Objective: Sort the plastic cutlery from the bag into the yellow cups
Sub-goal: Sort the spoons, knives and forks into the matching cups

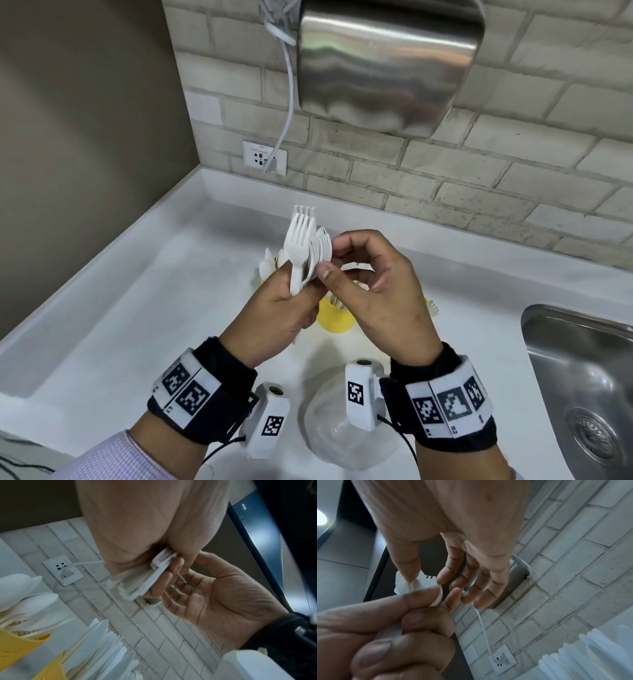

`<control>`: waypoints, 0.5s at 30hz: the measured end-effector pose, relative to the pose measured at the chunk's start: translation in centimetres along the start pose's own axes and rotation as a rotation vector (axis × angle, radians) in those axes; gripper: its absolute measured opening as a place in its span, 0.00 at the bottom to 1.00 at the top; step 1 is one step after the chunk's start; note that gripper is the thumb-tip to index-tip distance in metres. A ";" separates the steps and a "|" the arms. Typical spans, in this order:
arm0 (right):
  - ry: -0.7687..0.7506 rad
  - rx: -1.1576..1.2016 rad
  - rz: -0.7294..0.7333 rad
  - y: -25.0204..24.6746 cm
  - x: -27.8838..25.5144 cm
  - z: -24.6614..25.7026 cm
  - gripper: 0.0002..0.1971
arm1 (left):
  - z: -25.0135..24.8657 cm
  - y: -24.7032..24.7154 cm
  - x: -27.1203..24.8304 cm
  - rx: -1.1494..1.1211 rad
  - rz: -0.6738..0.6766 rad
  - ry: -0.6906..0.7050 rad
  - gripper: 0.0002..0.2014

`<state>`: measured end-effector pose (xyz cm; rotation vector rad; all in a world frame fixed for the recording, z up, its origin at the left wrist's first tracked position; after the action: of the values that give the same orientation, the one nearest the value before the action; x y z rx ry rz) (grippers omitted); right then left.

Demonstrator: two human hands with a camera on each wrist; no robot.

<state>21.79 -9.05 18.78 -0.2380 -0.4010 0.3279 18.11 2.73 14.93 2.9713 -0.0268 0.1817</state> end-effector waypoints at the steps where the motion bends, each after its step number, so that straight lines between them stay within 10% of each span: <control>1: 0.012 0.002 0.014 0.1 0.1 -0.2 0.11 | -0.1 -0.1 0.0 0.001 -0.003 0.005 0.10; 15: 0.122 0.517 -0.011 -0.9 0.9 -1.3 0.13 | -0.5 1.0 -0.5 -0.094 0.111 0.012 0.16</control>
<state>23.33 -9.80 18.18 0.2490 -0.1868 0.3931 17.49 1.80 15.50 2.8758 -0.1943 0.2058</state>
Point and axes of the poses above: each hand's wrist, its own x-axis towards the middle knuckle, its own y-axis out of the palm, z = x × y, the point moved 9 cm from there along x, towards the middle knuckle, and after that the axes turned 8 degrees about -x, right-handed, at the moved point
